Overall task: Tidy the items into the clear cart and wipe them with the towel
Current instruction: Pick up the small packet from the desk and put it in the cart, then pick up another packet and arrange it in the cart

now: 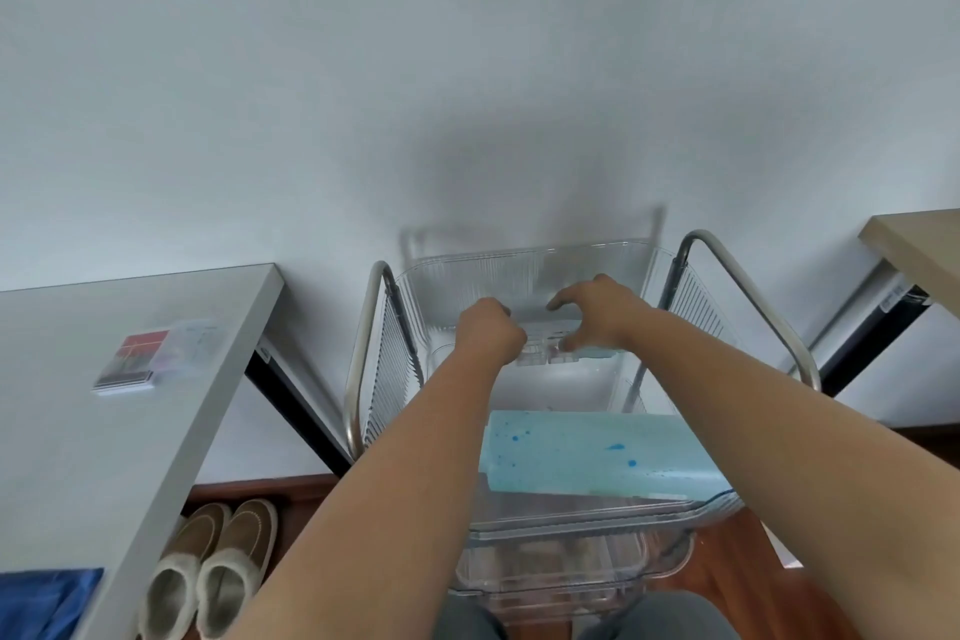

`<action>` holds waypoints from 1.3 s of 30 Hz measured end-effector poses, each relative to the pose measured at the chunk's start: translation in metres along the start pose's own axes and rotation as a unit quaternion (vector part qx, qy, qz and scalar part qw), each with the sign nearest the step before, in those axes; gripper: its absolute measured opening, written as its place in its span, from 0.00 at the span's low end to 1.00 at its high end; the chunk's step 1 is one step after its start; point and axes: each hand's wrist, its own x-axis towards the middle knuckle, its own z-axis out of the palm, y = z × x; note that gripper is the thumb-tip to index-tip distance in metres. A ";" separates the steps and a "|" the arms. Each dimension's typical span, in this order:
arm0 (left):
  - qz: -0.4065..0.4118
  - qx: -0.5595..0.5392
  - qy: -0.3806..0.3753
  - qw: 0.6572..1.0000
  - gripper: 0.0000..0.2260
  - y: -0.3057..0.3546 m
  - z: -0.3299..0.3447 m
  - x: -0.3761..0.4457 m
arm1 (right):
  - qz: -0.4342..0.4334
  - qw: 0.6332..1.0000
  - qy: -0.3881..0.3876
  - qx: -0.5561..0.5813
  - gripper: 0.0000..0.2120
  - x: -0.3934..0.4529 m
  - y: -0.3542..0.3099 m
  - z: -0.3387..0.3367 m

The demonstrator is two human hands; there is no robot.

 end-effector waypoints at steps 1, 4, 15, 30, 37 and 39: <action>0.012 -0.008 0.006 1.000 0.16 0.005 -0.008 -0.004 | -0.003 0.999 0.020 0.038 0.27 -0.001 -0.002 -0.008; 0.092 -0.006 0.053 0.994 0.20 0.021 -0.043 -0.025 | -0.023 0.985 0.086 0.145 0.19 -0.005 -0.015 -0.034; 0.255 0.145 0.248 0.923 0.13 -0.053 -0.220 -0.106 | -0.192 0.945 0.135 0.226 0.14 -0.013 -0.172 -0.063; -0.053 0.126 0.075 0.988 0.30 -0.229 -0.307 -0.089 | -0.248 0.960 -0.018 0.125 0.28 0.025 -0.343 -0.008; -0.139 0.092 0.127 0.978 0.14 -0.225 -0.304 -0.083 | -0.239 0.963 0.008 0.122 0.18 0.030 -0.360 0.010; -0.138 0.114 0.137 0.974 0.13 -0.220 -0.300 -0.082 | -0.239 0.963 0.015 0.122 0.18 0.030 -0.361 0.013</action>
